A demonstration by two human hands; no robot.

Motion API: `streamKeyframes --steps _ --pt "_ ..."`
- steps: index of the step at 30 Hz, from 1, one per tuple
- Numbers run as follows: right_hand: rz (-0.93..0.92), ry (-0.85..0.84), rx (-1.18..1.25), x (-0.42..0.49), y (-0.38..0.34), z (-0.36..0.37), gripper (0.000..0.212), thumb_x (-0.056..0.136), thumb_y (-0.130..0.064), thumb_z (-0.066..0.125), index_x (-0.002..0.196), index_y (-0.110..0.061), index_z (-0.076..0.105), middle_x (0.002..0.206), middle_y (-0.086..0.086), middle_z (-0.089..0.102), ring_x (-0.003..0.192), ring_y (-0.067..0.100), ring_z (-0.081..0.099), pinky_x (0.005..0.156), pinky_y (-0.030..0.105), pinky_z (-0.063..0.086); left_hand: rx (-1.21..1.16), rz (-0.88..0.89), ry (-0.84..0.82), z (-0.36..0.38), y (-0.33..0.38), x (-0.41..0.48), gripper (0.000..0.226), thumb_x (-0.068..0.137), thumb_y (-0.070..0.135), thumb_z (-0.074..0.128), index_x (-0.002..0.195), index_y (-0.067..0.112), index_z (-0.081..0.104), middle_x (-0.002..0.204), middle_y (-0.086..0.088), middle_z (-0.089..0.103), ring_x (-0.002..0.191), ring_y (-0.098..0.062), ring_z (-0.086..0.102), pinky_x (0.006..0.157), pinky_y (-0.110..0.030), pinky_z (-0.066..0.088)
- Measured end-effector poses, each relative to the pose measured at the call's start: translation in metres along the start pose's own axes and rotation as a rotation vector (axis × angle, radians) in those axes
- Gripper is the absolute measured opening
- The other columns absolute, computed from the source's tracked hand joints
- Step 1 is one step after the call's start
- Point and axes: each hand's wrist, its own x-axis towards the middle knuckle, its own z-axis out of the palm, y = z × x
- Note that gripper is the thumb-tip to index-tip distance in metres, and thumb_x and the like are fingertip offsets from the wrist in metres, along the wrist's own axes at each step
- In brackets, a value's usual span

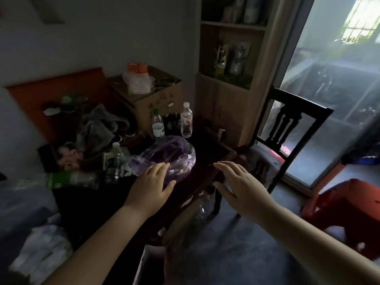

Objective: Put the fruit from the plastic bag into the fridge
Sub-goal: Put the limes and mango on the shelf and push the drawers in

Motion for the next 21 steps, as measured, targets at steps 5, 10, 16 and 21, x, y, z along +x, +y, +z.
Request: streamKeyframes --steps 5,10,16,21 --pt "-0.071 -0.083 0.004 0.019 0.020 0.018 0.062 0.090 -0.054 0.028 0.135 -0.015 0.047 0.133 -0.001 0.052 0.122 0.019 0.050 0.096 0.035 0.047 -0.014 -0.099 0.017 0.018 0.005 -0.002 0.059 0.095 0.045 0.041 0.145 0.015 0.030 0.149 -0.001 0.034 0.138 -0.015 0.028 0.109 -0.028 0.025" --pt "-0.130 -0.158 0.013 0.048 0.034 0.048 0.062 0.090 -0.053 0.030 0.137 -0.016 0.045 0.136 -0.001 0.050 0.125 0.019 0.048 0.097 0.033 0.045 -0.015 -0.172 0.023 0.035 -0.007 0.011 0.059 0.095 0.044 0.041 0.144 0.014 0.031 0.148 -0.001 0.035 0.137 -0.015 0.029 0.108 -0.026 0.024" --pt "-0.146 -0.223 0.041 0.096 0.057 0.092 0.054 0.092 -0.044 0.042 0.135 -0.013 0.046 0.133 0.002 0.051 0.121 0.023 0.049 0.096 0.035 0.045 -0.032 -0.219 -0.002 0.069 -0.036 0.054 0.058 0.094 0.043 0.043 0.143 0.012 0.034 0.145 -0.004 0.039 0.134 -0.018 0.034 0.107 -0.029 0.028" --pt "-0.098 -0.272 0.055 0.157 0.077 0.125 0.048 0.092 -0.030 0.056 0.136 -0.014 0.045 0.135 0.000 0.049 0.124 0.020 0.046 0.098 0.020 0.031 -0.121 -0.256 -0.006 0.104 -0.072 0.109 0.053 0.094 0.038 0.048 0.138 0.010 0.041 0.140 -0.005 0.046 0.129 -0.020 0.041 0.103 -0.031 0.034"
